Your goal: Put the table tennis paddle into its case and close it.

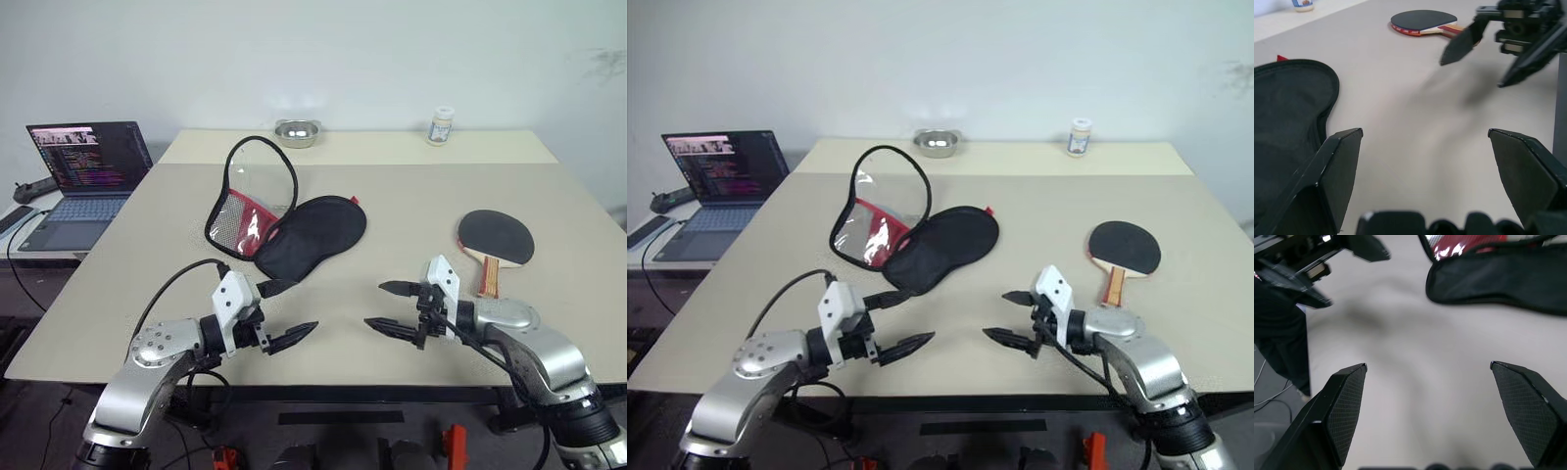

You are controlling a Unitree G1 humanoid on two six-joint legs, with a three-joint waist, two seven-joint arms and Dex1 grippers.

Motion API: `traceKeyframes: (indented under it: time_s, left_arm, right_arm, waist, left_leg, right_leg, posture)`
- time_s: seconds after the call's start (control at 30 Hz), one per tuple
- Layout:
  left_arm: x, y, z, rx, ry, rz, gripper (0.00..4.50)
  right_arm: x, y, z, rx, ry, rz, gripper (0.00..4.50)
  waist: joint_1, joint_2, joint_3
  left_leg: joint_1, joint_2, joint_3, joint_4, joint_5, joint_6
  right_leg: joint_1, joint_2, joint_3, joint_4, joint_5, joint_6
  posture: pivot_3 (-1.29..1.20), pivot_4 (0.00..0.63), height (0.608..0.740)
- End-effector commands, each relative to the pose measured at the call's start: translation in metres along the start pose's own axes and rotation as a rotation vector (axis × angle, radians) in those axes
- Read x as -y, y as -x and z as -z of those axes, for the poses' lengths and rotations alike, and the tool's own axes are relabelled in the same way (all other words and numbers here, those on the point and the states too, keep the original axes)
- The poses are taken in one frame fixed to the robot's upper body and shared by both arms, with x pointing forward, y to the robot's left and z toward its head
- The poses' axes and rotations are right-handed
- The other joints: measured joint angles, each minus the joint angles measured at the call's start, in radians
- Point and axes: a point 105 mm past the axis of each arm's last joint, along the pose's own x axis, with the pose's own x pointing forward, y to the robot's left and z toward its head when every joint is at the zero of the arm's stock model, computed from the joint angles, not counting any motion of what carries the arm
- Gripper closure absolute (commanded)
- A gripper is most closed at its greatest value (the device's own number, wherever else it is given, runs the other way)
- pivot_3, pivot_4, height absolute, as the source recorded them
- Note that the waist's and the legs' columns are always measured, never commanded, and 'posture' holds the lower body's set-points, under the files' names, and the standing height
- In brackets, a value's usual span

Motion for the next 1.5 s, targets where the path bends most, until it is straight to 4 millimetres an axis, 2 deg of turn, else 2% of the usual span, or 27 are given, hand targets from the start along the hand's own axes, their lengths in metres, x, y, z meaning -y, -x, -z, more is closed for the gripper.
traceKeyframes:
  time_s: [0.03,0.23,0.43,0.5,0.67,0.83,0.93,1.1,1.37,1.5]
  left_arm:
    - [-0.005,-0.009,-0.008,0.05,-0.053,0.003,0.0]
    - [-0.019,-0.014,-0.016,0.092,-0.06,-0.027,0.0]
    - [-0.031,-0.005,-0.006,0.044,-0.099,-0.021,0.0]
    - [-0.035,-0.006,-0.004,0.026,-0.111,-0.017,0.0]
    - [-0.064,0.003,0.013,-0.052,-0.13,-0.041,0.0]
    - [-0.092,-0.006,0.037,-0.155,-0.097,-0.056,0.0]
    - [-0.102,-0.012,0.047,-0.197,-0.104,-0.06,0.0]
    - [-0.106,-0.027,0.056,-0.243,-0.111,-0.027,0.0]
    - [-0.108,-0.025,0.062,-0.273,-0.131,0.008,0.0]
    - [-0.103,-0.021,0.066,-0.284,-0.123,0.055,1.26]
  right_arm:
    - [0.003,0.011,-0.013,0.025,0.034,0.037,0.06]
    - [0.008,0.009,-0.018,0.033,0.039,0.064,0.06]
    - [0.007,-0.002,-0.033,0.099,0.037,0.076,0.06]
    - [0.006,0.002,-0.041,0.119,0.04,0.061,0.06]
    - [-0.008,0.006,-0.063,0.113,0.059,-0.001,0.06]
    - [-0.016,0.011,-0.077,0.08,0.173,-0.014,0.06]
    - [-0.009,0.011,-0.084,0.091,0.214,0.027,0.06]
    - [-0.005,0.012,-0.087,0.111,0.227,0.058,0.06]
    - [-0.008,0.011,-0.085,0.119,0.223,0.085,0.06]
    - [-0.004,0.013,-0.084,0.12,0.219,0.104,0.0]
  waist:
    - [0.004,0.0,0.0]
    - [0.006,0.0,0.0]
    - [0.007,0.0,0.0]
    - [0.009,0.0,0.0]
    - [0.014,0.0,0.0]
    - [0.014,-0.001,0.0]
    - [0.014,-0.001,0.0]
    - [0.014,-0.001,0.0]
    - [0.013,-0.002,0.0]
    - [0.012,-0.002,0.0]
  left_leg:
    - [0.0,0.0,0.0,0.0,0.0,0.0]
    - [0.0,0.0,0.0,0.0,0.0,0.0]
    - [0.001,0.0,0.0,0.0,0.0,-0.001]
    - [0.0,0.0,0.0,0.0,0.001,-0.001]
    - [0.0,0.0,-0.001,0.0,0.0,0.0]
    - [0.0,0.0,-0.001,0.0,0.0,0.0]
    - [0.0,0.0,-0.001,0.0,0.0,0.0]
    - [-0.001,0.0,-0.001,0.0,0.001,-0.002]
    - [-0.001,0.0,-0.001,0.001,0.0,0.0]
    - [0.0,0.0,-0.001,0.001,0.0,0.0]
  right_leg:
    - [0.0,0.0,0.0,0.0,0.0,0.0]
    - [0.0,0.0,0.0,0.0,0.0,0.0]
    - [0.0,0.0,0.0,0.0,0.0,0.0]
    - [0.0,0.0,0.0,-0.001,0.0,0.0]
    - [0.0,0.0,-0.001,0.0,0.0,0.0]
    - [0.0,0.0,-0.003,-0.001,0.0,0.0]
    - [0.0,0.0,-0.002,-0.001,0.0,0.0]
    - [0.0,0.0,-0.003,-0.001,0.0,0.0]
    - [0.0,0.0,-0.003,0.001,0.0,0.0]
    - [0.0,0.0,-0.003,0.002,0.0,0.0]
  posture:
    - [0.0,0.15,0.74]
    - [0.0,0.15,0.74]
    - [0.0,0.15,0.74]
    - [0.0,0.15,0.74]
    - [0.0,0.15,0.74]
    - [0.0,0.15,0.74]
    - [0.0,0.15,0.74]
    - [0.0,0.15,0.74]
    - [0.0,0.15,0.74]
    - [0.0,0.15,0.74]
